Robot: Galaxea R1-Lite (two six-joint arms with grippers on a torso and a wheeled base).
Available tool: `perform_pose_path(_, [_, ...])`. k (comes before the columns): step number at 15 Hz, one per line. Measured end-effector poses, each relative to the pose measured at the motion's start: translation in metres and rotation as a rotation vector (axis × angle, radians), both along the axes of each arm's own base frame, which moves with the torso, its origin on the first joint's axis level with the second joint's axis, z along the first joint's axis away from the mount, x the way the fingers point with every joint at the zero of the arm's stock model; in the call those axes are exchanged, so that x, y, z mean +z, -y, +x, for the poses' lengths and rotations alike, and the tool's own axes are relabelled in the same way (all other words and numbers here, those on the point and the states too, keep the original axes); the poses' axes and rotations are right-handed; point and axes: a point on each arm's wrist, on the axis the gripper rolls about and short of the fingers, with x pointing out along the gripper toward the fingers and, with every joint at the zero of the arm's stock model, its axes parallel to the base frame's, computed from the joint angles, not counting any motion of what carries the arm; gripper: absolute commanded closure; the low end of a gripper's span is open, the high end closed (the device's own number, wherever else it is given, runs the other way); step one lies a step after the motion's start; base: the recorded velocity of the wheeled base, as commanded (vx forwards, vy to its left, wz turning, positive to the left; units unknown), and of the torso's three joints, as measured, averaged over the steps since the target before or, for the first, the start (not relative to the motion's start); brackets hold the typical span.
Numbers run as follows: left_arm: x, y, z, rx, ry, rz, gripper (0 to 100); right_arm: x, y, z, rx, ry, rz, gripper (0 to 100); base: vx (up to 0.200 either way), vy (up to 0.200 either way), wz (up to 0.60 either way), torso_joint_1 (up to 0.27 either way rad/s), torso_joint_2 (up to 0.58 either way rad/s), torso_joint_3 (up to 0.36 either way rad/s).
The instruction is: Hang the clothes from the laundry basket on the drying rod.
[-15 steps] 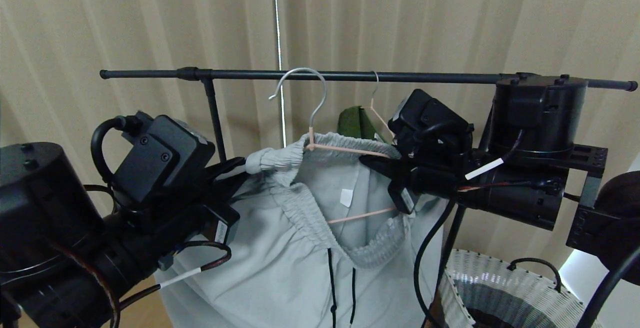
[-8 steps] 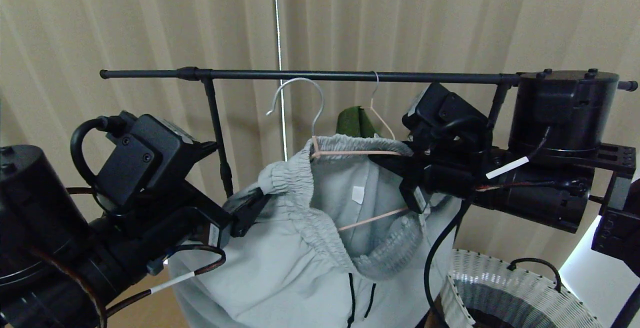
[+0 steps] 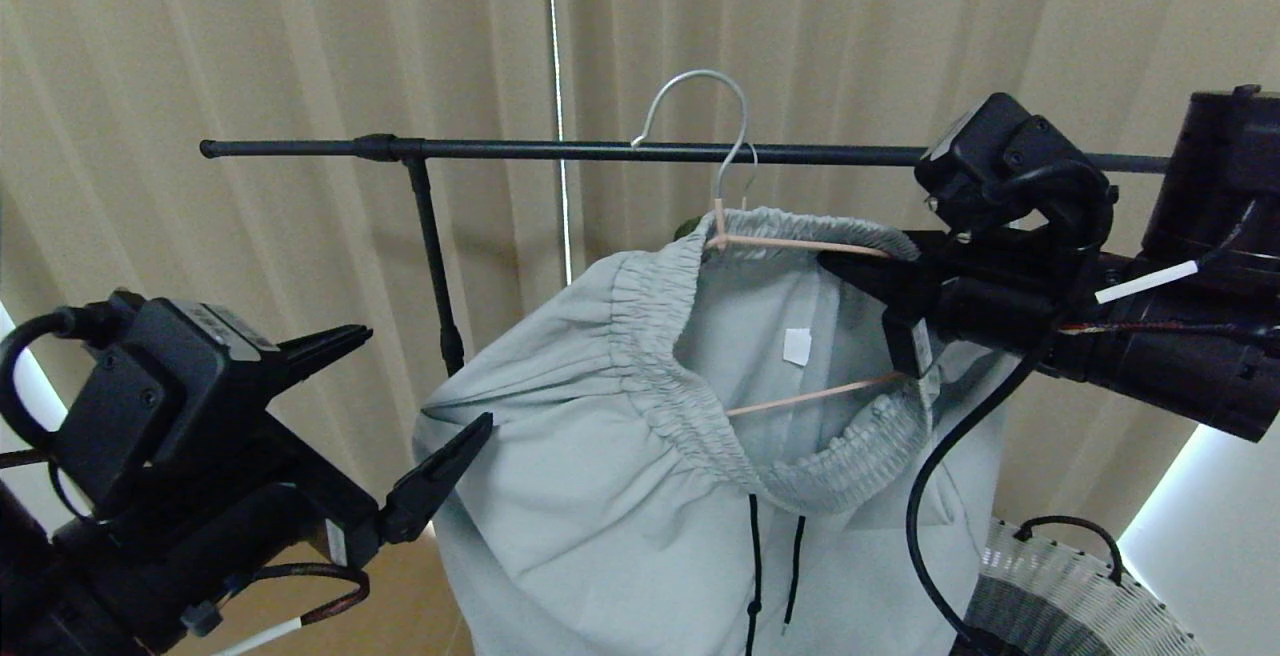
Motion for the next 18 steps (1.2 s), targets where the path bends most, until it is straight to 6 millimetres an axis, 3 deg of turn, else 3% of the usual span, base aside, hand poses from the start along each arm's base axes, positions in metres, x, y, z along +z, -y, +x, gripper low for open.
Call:
perform_pose_path(5, [-0.025, -0.015, -0.009, -0.045, -0.089, 0.013, 0, 0.016, 0.012, -0.011, -0.007, 0.049, 0.041, 100, 0.0, 0.0, 0.0, 0.0, 0.0, 0.0])
perform_pose_path(13, [-0.034, -0.023, -0.003, 0.015, -0.141, 0.006, 0, 0.029, 0.018, -0.023, 0.011, 0.084, 0.084, 100, 0.0, 0.0, 0.0, 0.0, 0.0, 0.0])
perform_pose_path(14, [-0.034, -0.022, -0.002, 0.015, -0.147, 0.006, 100, 0.029, 0.018, -0.025, 0.017, 0.083, 0.084, 100, 0.0, 0.0, 0.0, 0.0, 0.0, 0.0])
perform_pose_path(18, [-0.038, -0.019, 0.005, 0.023, -0.172, 0.016, 100, 0.031, 0.02, -0.028, 0.019, 0.089, 0.086, 100, 0.0, 0.0, 0.0, 0.0, 0.0, 0.0])
